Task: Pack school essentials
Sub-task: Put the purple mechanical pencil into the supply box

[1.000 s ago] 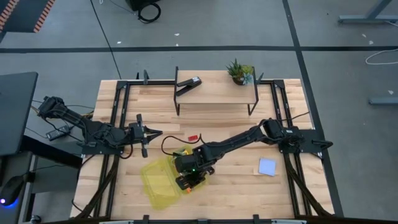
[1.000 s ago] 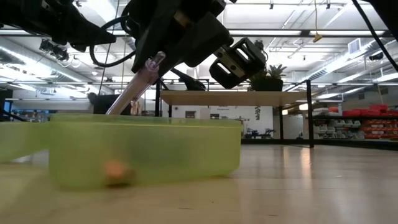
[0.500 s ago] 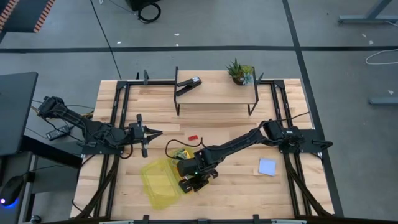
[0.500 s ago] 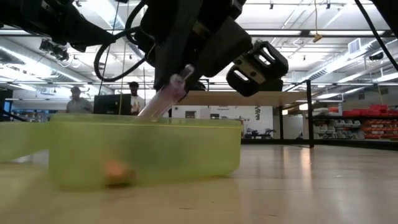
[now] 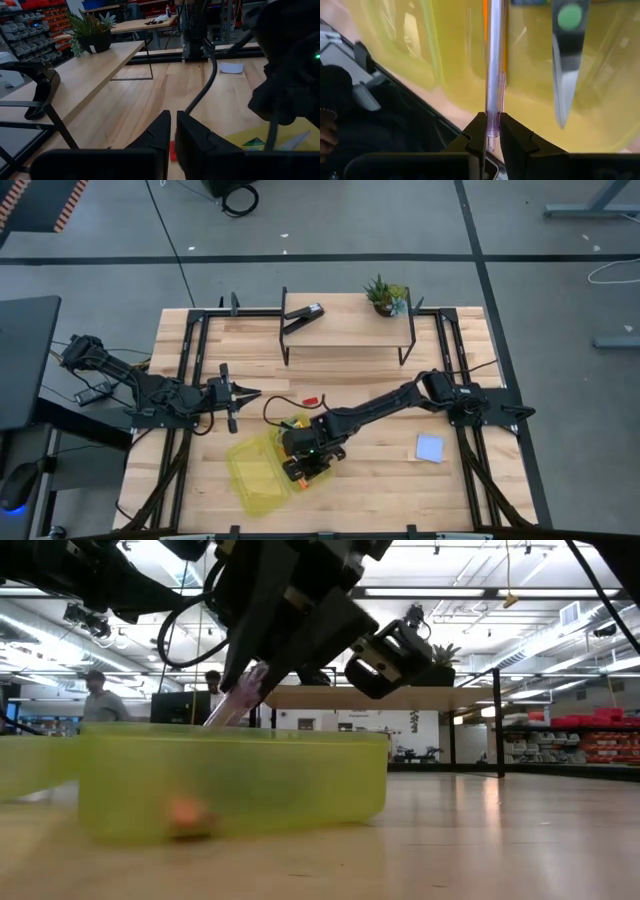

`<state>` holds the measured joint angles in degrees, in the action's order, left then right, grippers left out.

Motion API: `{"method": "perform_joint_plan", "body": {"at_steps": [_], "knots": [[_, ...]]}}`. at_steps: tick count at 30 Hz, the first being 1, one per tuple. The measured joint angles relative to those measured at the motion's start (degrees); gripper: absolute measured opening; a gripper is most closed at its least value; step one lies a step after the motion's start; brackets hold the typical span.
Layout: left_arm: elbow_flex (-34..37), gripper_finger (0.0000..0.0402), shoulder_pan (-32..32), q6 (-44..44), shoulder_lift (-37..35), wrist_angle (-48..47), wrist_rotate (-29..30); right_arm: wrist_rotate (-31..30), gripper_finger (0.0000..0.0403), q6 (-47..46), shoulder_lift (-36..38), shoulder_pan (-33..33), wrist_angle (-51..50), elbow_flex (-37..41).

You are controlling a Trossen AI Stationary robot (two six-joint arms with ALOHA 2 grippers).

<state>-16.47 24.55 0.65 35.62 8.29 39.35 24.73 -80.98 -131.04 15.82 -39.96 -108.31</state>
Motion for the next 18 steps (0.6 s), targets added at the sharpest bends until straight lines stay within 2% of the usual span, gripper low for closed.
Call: {"method": "perform_joint_plan", "body": {"at_steps": [9, 18], "knots": [[0.0, 0.003, -0.02, -0.01, 0.0, -0.02, 0.0, -1.96, 0.0052, 0.46, 0.0, -0.31, 1.54, 0.0], [0.0, 0.004, -0.02, -0.02, 0.0, -0.02, 0.0, -3.73, 0.0077, 2.52, 0.0, -0.28, 3.28, 0.0]]}}
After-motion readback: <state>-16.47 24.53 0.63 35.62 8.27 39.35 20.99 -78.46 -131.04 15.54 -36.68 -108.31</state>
